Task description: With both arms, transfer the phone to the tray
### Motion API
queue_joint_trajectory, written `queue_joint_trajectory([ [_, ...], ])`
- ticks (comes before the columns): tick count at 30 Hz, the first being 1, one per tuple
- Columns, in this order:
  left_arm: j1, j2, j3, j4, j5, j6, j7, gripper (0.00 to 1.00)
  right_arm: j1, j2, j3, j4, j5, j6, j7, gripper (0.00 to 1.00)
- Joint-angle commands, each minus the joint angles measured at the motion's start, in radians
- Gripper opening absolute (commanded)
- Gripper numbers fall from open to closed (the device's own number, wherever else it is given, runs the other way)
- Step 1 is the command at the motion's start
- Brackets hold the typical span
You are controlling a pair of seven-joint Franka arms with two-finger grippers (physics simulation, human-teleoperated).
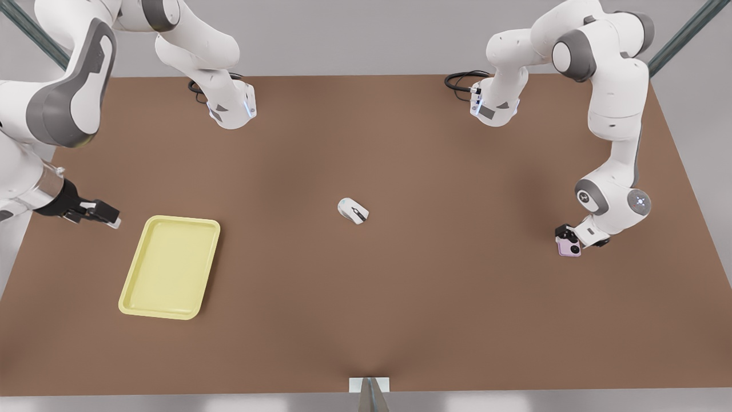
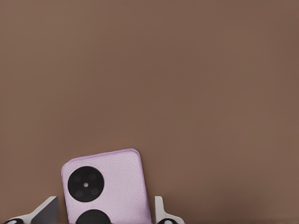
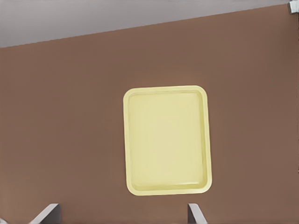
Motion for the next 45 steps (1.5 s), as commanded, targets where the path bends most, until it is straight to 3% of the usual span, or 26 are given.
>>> queue_joint_trajectory([
  [1, 0.000, 0.003, 0.000, 0.000, -0.011, 0.005, 0.091, 1.00, -0.002, -0.003, -0.001, 0.001, 0.005, -0.007, 0.005, 1.00],
  [5, 0.000, 0.009, 0.000, 0.000, -0.011, 0.005, 0.091, 0.99, -0.002, -0.008, -0.003, 0.001, -0.004, -0.008, 0.003, 1.00],
  [9, 0.000, 0.009, 0.000, 0.000, -0.011, 0.005, 0.091, 0.82, 0.000, -0.014, 0.000, 0.001, -0.014, -0.008, 0.000, 1.00],
  [36, -0.054, -0.017, -0.003, 0.029, -0.011, -0.056, 0.071, 0.79, 0.002, -0.017, 0.001, 0.001, -0.012, -0.008, -0.002, 1.00],
  [40, -0.187, -0.057, 0.002, 0.085, -0.005, -0.177, -0.101, 0.79, 0.005, -0.015, 0.004, 0.001, -0.014, -0.008, 0.001, 1.00],
  [45, -0.519, -0.086, 0.008, 0.169, 0.006, -0.289, -0.742, 0.79, 0.005, -0.015, 0.004, 0.001, -0.014, -0.008, 0.000, 1.00],
])
